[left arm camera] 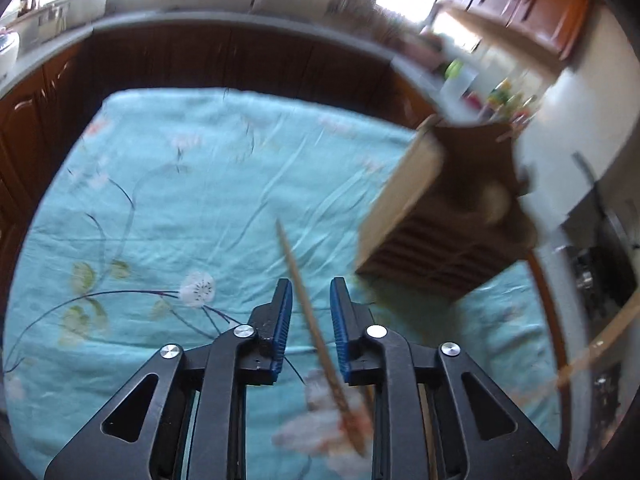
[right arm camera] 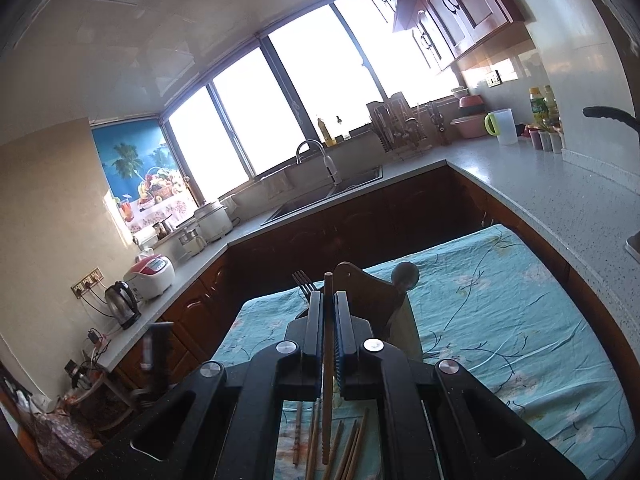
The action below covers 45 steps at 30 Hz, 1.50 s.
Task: Organize utensils
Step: 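Lift the chopsticks with both grippers and carry them above the wooden holder, then lower the chopsticks into the holder with both grippers and open them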
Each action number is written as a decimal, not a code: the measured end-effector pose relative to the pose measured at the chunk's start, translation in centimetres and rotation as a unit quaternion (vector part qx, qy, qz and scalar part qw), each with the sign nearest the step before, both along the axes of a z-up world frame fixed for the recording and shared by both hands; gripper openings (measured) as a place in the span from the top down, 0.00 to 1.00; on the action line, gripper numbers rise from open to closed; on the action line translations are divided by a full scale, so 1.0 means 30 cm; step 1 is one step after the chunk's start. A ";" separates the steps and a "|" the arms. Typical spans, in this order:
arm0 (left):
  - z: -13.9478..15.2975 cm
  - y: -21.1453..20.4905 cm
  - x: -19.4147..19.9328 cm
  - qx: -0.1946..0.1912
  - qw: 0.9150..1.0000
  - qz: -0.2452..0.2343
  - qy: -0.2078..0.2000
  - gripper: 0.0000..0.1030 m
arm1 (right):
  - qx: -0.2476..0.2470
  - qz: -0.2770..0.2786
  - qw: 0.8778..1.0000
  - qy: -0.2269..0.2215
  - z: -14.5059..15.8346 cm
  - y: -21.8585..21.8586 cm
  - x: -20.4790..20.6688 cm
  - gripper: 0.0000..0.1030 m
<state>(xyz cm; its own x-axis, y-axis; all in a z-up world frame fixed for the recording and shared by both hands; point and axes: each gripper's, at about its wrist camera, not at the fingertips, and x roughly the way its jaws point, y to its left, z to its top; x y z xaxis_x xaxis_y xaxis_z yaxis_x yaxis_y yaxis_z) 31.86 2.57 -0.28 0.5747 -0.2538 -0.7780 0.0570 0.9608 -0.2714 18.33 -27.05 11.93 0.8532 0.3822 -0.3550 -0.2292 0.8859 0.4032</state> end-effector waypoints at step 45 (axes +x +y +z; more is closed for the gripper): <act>0.478 0.038 -0.252 -0.057 0.980 -0.028 -0.186 0.96 | 0.001 -0.007 1.000 -0.022 0.053 0.003 0.026 0.95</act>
